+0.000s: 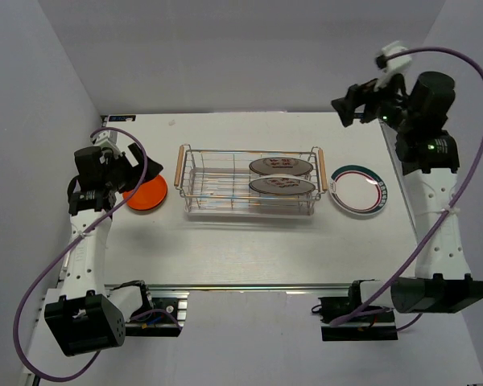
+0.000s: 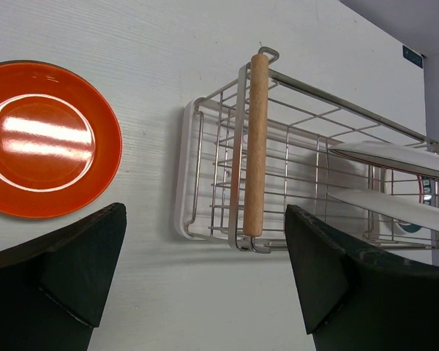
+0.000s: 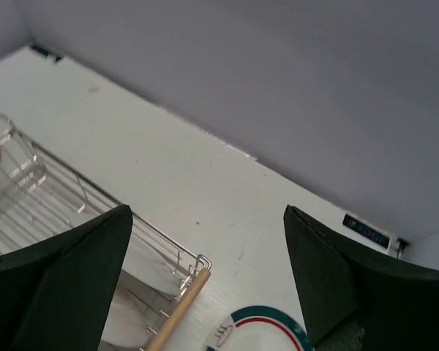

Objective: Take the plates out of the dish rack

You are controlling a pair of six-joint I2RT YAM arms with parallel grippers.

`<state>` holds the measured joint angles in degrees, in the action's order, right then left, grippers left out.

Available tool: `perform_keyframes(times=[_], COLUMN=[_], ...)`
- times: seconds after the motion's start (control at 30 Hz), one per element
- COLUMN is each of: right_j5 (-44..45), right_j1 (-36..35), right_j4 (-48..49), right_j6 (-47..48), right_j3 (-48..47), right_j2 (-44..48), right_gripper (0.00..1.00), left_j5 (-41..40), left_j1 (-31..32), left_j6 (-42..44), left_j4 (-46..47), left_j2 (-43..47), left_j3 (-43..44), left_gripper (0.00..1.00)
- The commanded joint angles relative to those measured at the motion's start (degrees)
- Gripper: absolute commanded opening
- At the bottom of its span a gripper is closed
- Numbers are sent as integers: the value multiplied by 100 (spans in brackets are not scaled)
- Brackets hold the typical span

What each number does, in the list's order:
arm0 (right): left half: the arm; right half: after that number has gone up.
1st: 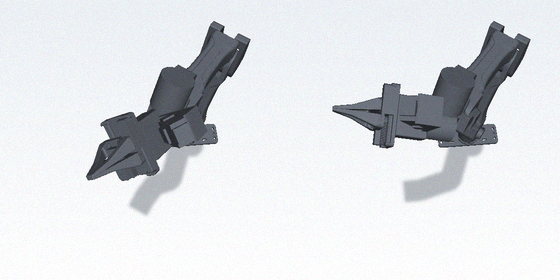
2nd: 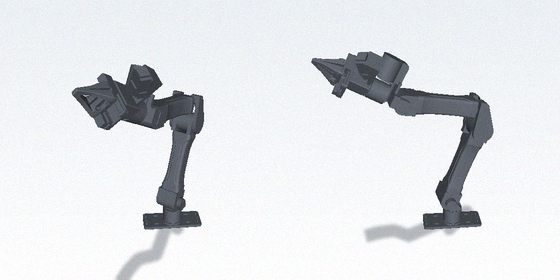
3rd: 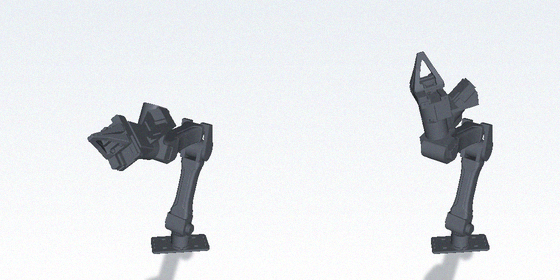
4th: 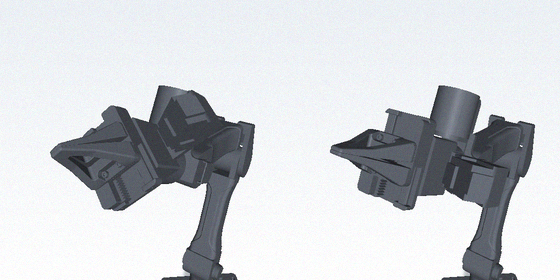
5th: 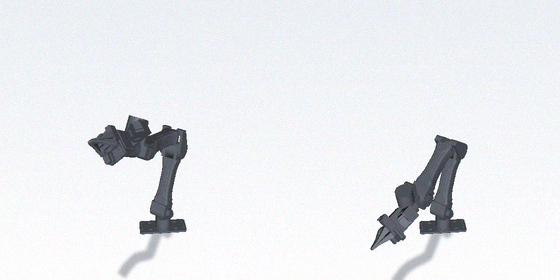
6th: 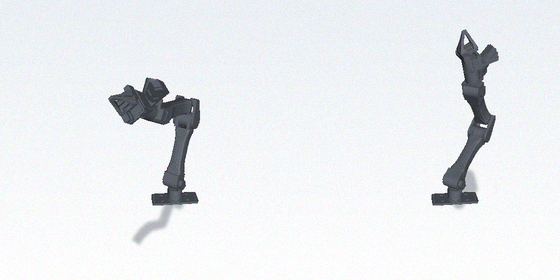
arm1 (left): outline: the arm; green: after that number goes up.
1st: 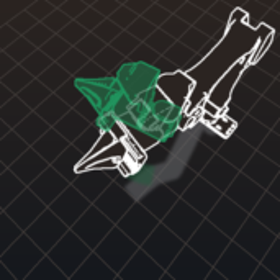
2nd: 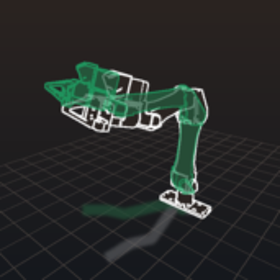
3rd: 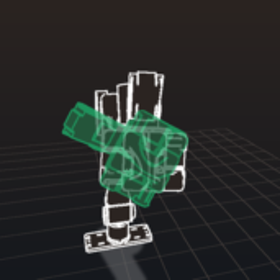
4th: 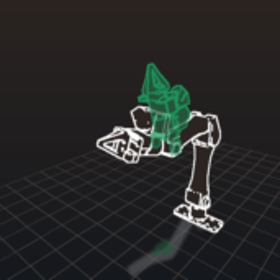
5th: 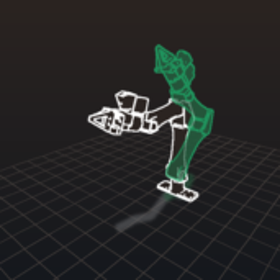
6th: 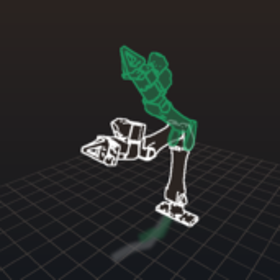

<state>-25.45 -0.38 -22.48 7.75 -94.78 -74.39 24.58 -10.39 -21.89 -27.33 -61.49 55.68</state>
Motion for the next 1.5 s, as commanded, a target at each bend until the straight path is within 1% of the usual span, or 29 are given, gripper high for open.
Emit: perform_keyframes(times=[0.0, 0.03, 0.07, 0.1, 0.13, 0.17, 0.2, 0.27, 0.3, 0.5, 0.53, 0.83, 0.97, 1.03, 1.07, 1.13, 1.17, 1.23, 1.27, 1.33, 1.37, 1.43, 1.47], right_j5=[233, 295, 347, 383, 418, 392, 340, 313, 269, 435, 592, 1288, 1770, 1947, 2139, 2220, 2281, 2264, 2264, 2290, 2343, 2404, 2422], right_j1=[-890, -1067, -1191, -1601, -1744, -1859, -2147, -2368, -2535, -3020, -3186, -3627, -3697, -3697, -3697, -3688, -3697, -3715, -3706, -3715, -3706, -3697, -3706], right_j4=[-1036, -1178, -1293, -1425, -1704, -1864, -2022, -2435, -2584, -2963, -3007, -2876, -2561, -2306, -2209, -2077, -2050, -2032, -2015, -1945, -1927, -1874, -1857], right_j6=[2035, 2629, 2922, 3221, 3520, 4141, 4486, 5023, 5130, 5263, 5246, 5079, 4956, 4833, 4824, 4815, 4832, 4850, 4850, 4798, 4789, 4789, 4771], right_j3=[-426, -497, -558, -576, -576, -559, -541, -541, -620, -506, -410, 381, 706, 812, 847, 961, 1005, 1049, 1067, 1076, 1076, 1067, 1058], right_j2=[-453, -645, -717, -804, -970, -1059, -1130, -1384, -1516, -1517, -1500, -1324, -1324, -1359, -1368, -1385, -1394, -1403, -1411, -1412, -1429, -1420, -1420], right_gripper=[89, 89, 89, 89, 89, 89, 89, 89, 89, 89, 89, 89, 88, 85, 80, 76, 70, 66, 56, 50, 43, 40, 35], left_j5=[-102, -207, -260, -287, -322, -339, -348, -375, -375, -234, -234, -322, -375, -375, -375, -375, -375, -375, -375, -366, -375, -384, -384], left_j1=[-33, -33, -33, -33, -33, -33, -33, -33, -33, -33, -33, -33, -33, -33, -33, -33, -33, -33, -33, -33, -33, -33, -33], left_j6=[62, 62, 62, 62, 62, 62, 53, 53, 53, 53, 45, 27, 27, 27, 27, 36, 36, 44, 44, 44, 44, 44, 44], left_j4=[-53, -70, -131, -158, -150, -141, -123, -45, -44, -62, -62, -79, -97, -97, -97, -105, -114, -106, -97, -106, -106, -106, -106], left_j2=[41, 41, 41, 50, 50, 59, 41, 32, -29, -249, -266, -205, -188, -170, -170, -170, -170, -170, -170, -161, -161, -152, -152], left_j3=[250, 268, 268, 277, 259, 242, 224, 136, 119, 118, 110, 92, 92, 75, 75, 75, 83, 75, 75, 83, 83, 83, 75], left_gripper=[98, 98, 98, 98, 98, 98, 98, 98, 98, 98, 98, 98, 98, 98, 98, 98, 98, 98, 98, 98, 98, 98, 98])
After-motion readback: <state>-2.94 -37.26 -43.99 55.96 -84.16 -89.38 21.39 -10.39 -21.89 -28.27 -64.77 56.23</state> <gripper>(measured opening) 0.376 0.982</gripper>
